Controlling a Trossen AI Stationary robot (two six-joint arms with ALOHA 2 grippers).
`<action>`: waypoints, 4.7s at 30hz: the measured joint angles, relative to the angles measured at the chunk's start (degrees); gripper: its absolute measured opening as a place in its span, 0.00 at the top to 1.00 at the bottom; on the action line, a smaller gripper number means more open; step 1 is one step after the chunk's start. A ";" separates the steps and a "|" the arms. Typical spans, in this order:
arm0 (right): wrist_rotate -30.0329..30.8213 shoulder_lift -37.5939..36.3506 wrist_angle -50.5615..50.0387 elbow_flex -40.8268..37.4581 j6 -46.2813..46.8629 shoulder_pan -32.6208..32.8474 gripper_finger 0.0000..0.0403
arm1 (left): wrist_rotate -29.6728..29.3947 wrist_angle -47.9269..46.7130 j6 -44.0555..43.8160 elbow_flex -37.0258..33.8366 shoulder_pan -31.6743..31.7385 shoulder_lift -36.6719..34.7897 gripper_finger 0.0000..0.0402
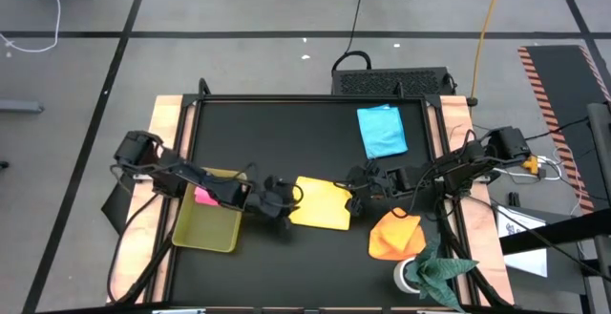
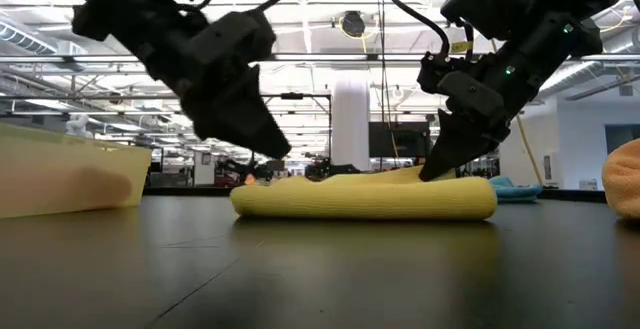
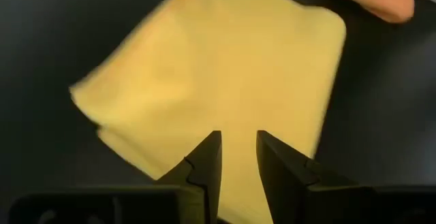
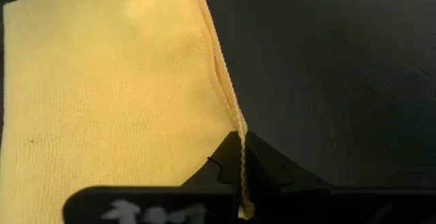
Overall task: Fold microfiber towels
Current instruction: Fold the yellow microfiber towel
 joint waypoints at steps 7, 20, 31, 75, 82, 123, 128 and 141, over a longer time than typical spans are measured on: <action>0.13 0.00 0.43 0.00 -1.74 -0.01 1.00 | -7.60 4.98 5.06 0.01 5.49 3.42 0.77; 2.17 0.00 0.69 0.00 -6.47 -0.98 0.93 | -12.77 5.00 1.39 0.01 6.48 10.94 0.77; 13.94 0.00 1.33 -0.02 -8.15 -1.47 0.69 | -23.64 -3.84 -1.85 -0.02 1.84 2.70 0.77; -3.95 5.24 23.11 -9.23 -1.91 -0.36 1.00 | -10.69 5.53 4.21 0.01 7.67 10.53 0.77; -3.62 5.16 25.93 -13.20 -0.06 -0.14 1.00 | -12.19 2.57 0.91 0.16 7.12 10.87 0.77; 1.81 7.79 41.13 -7.20 -21.99 19.08 0.88 | -2.15 9.85 35.15 0.29 -10.85 5.33 0.77; 1.99 11.05 36.07 -3.89 -24.86 19.06 0.69 | -0.86 9.54 39.32 0.33 -12.17 6.17 0.72; 6.73 12.31 18.20 0.57 -29.43 19.28 0.58 | -5.54 4.88 36.74 0.27 -8.55 8.01 0.48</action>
